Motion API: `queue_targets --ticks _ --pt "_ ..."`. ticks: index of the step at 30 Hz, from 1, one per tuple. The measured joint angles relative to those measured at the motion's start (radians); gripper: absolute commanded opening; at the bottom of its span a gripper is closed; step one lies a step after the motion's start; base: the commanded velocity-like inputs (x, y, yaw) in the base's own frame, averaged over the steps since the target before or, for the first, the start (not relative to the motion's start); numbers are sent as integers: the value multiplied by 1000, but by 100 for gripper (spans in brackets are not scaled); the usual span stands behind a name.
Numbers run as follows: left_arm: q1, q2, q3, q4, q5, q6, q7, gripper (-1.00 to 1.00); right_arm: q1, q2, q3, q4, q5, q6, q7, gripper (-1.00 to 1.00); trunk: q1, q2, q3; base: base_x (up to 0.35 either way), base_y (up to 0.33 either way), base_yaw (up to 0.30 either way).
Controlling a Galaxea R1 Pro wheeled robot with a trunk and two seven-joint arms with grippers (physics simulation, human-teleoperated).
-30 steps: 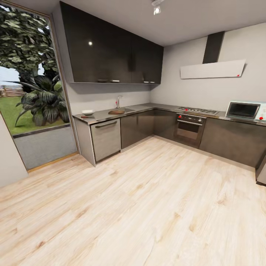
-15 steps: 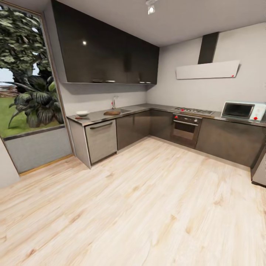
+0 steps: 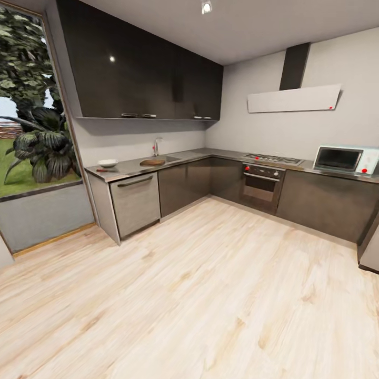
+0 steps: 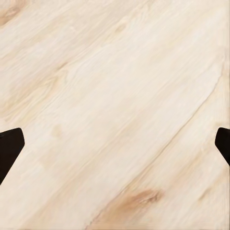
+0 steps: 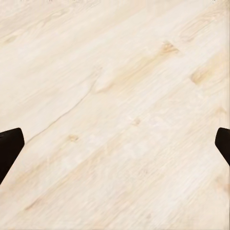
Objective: In the kitchen, take the Vidalia onion out of the sink, dice it on the chopping board with the paring knife, put the diced onion into the bowl on the countertop, then place both the paring knife and the chopping board into the sink.
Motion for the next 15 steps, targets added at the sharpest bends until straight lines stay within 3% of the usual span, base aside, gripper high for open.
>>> queue_targets --ticks 7,15 --pt "0 -1 0 6 0 0 0 100 0 0 0 0 0 0 0 100 0 0 0 243 -243 25" --pt "0 -3 0 15 0 -1 0 100 0 -1 0 0 0 0 0 100 0 0 0 243 -244 102"
